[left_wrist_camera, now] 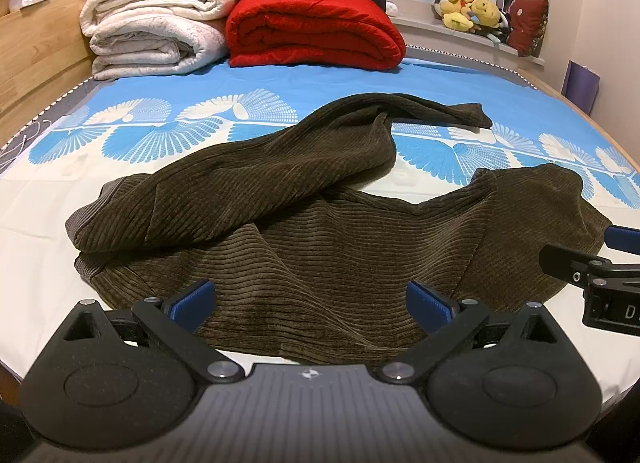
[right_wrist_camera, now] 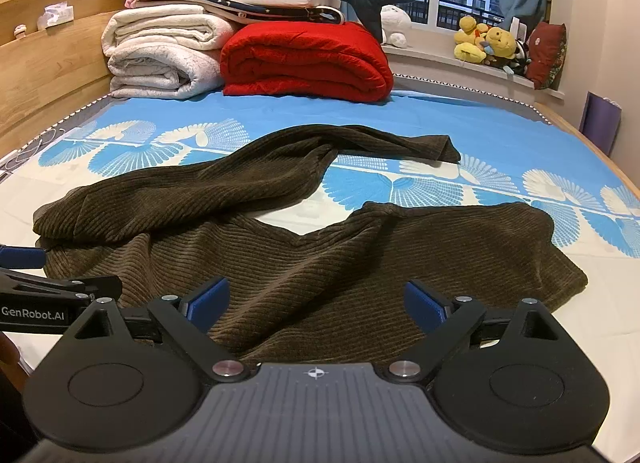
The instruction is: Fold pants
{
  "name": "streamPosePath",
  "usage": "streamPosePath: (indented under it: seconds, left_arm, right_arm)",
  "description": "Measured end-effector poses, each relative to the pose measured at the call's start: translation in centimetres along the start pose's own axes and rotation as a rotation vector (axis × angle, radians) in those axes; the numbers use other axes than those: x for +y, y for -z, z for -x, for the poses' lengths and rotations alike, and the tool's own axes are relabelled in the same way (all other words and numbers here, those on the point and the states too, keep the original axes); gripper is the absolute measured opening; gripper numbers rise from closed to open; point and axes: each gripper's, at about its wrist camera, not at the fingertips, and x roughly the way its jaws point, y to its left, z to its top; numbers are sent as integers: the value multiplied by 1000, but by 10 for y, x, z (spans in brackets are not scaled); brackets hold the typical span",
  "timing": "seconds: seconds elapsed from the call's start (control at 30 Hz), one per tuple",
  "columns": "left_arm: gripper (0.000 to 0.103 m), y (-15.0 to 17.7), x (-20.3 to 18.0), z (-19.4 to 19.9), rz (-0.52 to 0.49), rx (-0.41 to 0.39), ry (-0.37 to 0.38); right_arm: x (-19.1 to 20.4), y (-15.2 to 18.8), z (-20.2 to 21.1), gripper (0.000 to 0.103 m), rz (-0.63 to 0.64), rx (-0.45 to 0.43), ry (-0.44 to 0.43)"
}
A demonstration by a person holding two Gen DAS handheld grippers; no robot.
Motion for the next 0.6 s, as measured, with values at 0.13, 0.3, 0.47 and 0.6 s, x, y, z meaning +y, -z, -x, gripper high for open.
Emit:
streamPosePath:
  seconds: [0.13,0.3,0.47,0.6]
  left_arm:
    - [102,0,0,-1,0,1,0]
    - [102,1,-1,-1,-9,4,-3]
    - [102,1,-2,0,-11,1,-1]
    - [102,1,0,-2,-8,5,-2]
  right_arm:
    - [0,0,0,93,1,1,0]
    - [0,2,0,91,6,-1,-5]
    - [-2,3,0,89,4,0,-9]
    - [0,2,0,88,10,7,-15]
